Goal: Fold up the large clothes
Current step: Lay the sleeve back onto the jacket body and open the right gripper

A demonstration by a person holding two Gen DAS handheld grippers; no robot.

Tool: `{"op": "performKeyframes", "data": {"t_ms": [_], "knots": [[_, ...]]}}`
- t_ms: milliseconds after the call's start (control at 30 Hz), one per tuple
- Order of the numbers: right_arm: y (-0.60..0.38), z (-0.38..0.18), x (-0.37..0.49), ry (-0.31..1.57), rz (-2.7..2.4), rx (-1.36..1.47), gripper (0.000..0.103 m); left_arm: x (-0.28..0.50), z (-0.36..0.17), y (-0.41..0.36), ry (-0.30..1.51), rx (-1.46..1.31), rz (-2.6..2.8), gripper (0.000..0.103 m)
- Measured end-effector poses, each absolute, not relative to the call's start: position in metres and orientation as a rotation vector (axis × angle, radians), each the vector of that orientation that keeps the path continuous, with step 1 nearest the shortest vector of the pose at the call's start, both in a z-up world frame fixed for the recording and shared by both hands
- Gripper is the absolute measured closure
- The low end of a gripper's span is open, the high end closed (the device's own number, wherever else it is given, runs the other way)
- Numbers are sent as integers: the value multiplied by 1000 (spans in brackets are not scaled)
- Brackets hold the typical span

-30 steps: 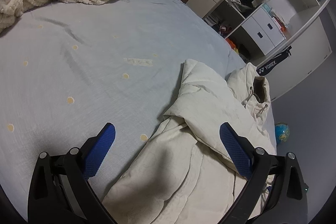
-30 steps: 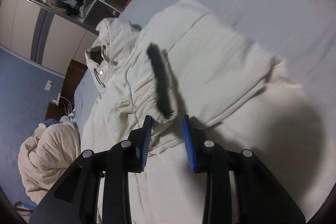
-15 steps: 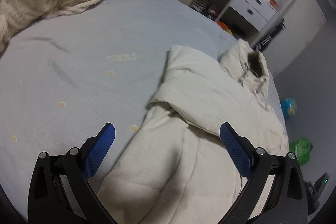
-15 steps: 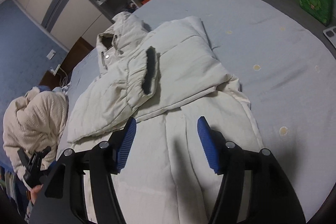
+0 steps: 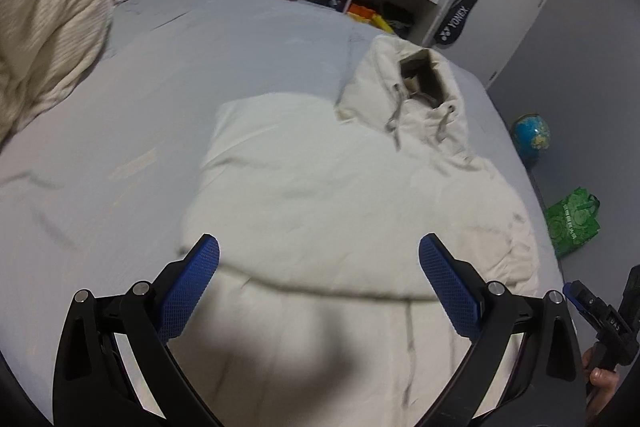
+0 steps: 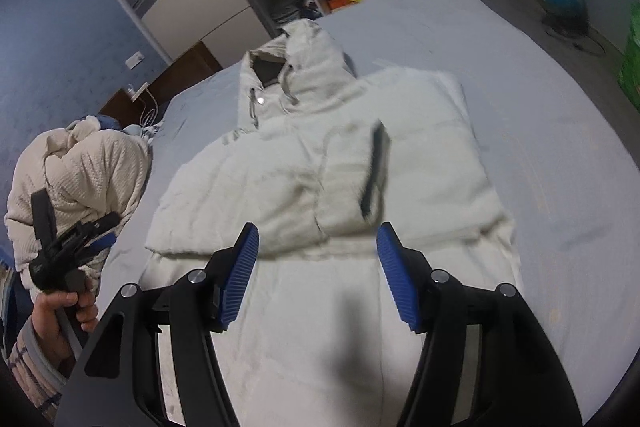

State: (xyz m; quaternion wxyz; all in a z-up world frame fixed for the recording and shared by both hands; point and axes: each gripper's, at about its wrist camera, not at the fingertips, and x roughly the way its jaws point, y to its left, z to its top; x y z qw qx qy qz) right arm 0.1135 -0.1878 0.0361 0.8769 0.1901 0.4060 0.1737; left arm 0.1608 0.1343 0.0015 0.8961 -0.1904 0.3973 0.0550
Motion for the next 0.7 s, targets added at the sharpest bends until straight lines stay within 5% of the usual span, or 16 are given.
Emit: {"op": "performKeyframes", "data": {"t_ms": [133, 700], "knots": [[-177, 56, 148, 851, 389, 353, 36, 194, 5, 121, 806, -355, 77, 7], [-174, 44, 380, 1003, 339, 388, 36, 262, -59, 156, 784, -350, 118, 7]]}}
